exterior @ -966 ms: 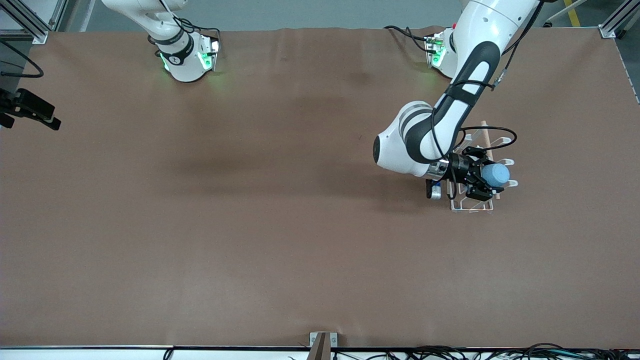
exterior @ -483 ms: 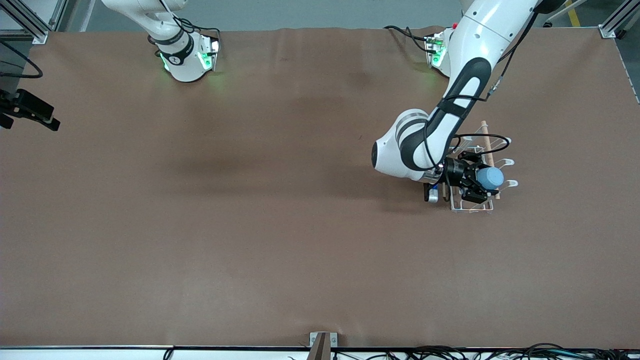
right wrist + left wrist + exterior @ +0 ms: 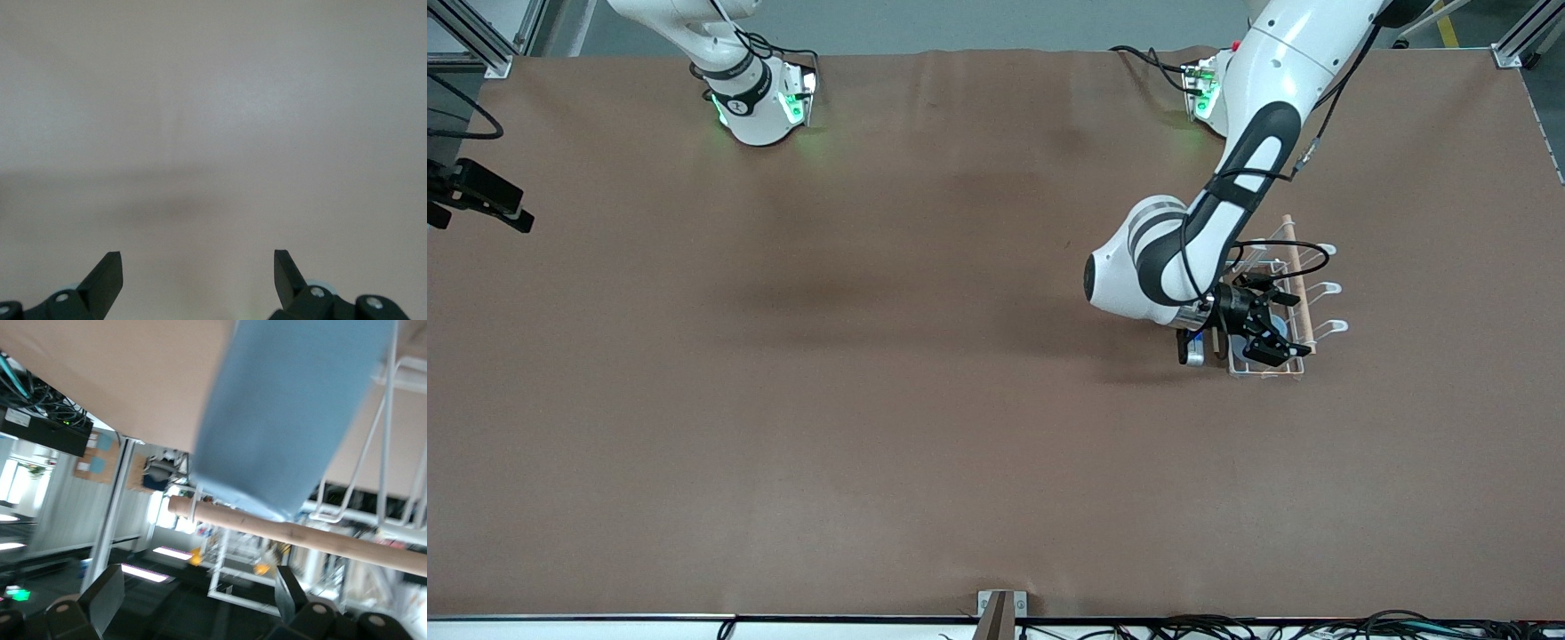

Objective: Hang cup on cup holder
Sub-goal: 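Lower the cup onto a rack hook with the left gripper, then open the left gripper and release the cup on the rack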

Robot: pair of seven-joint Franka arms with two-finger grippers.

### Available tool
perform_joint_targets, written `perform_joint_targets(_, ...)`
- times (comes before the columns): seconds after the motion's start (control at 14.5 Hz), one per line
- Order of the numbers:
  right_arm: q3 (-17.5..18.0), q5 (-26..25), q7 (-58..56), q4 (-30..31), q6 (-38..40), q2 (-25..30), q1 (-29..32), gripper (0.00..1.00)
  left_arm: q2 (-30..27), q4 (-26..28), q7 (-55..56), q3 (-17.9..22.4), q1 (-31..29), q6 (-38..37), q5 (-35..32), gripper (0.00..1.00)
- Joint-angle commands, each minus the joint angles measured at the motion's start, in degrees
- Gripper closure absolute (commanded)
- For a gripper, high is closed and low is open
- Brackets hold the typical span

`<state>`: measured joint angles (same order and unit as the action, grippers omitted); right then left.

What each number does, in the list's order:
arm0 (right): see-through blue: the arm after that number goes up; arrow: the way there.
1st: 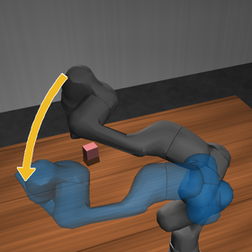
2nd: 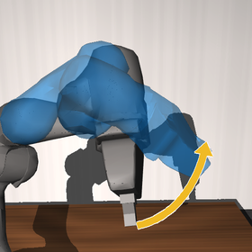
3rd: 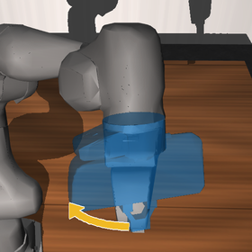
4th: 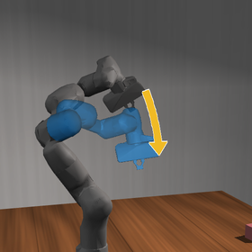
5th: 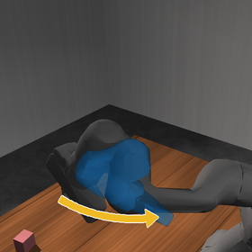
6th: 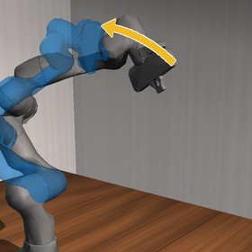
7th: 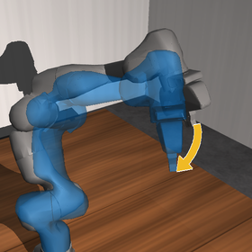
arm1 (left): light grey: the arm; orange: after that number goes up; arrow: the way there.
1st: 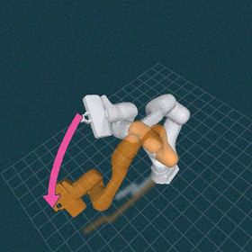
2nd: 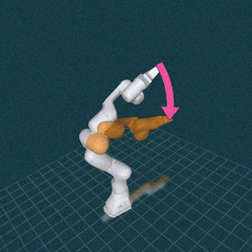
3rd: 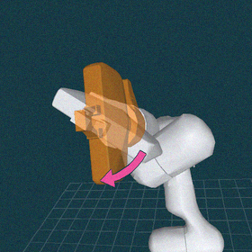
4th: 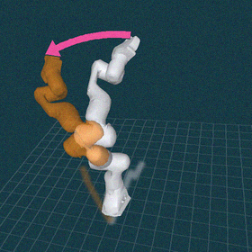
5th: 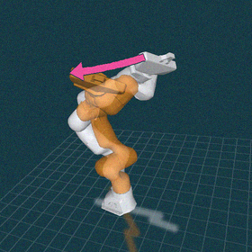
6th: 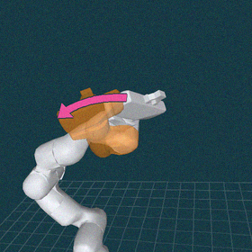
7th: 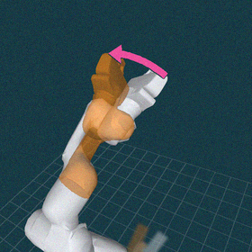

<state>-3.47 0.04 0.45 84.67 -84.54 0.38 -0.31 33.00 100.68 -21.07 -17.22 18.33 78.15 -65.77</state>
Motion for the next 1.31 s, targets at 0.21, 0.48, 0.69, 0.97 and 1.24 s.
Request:
perform_joint_targets(0.21, -0.1, -0.2, 0.1, 1.4, 0.0, 1.1, 0.0, 0.00, -1.9, -21.3, 1.6, -0.4, -0.7, -1.2, 20.6, 0.00)
perform_joint_targets(0.48, -0.1, -0.2, 0.0, 1.4, 0.0, 1.1, 0.3, 0.00, -5.4, -26.1, 11.7, -0.4, -3.1, -1.1, 30.4, 0.00)
perform_joint_targets(0.69, -0.1, 0.0, -0.1, 1.4, -0.1, 1.1, 0.3, 0.00, -7.9, -27.9, 21.0, -0.4, -3.2, -0.9, 33.7, 0.00)
perform_joint_targets(0.97, -0.1, 0.2, 0.0, 1.4, 0.0, 1.1, 0.2, 0.00, -12.3, -29.2, 29.4, -0.4, -7.3, -0.7, 43.5, 0.00)
perform_joint_targets(1.24, -0.1, 0.2, 0.0, 1.4, 0.0, 1.1, 0.2, 0.00, -16.6, -29.4, 28.6, -0.5, -10.9, 1.1, 43.7, 0.00)
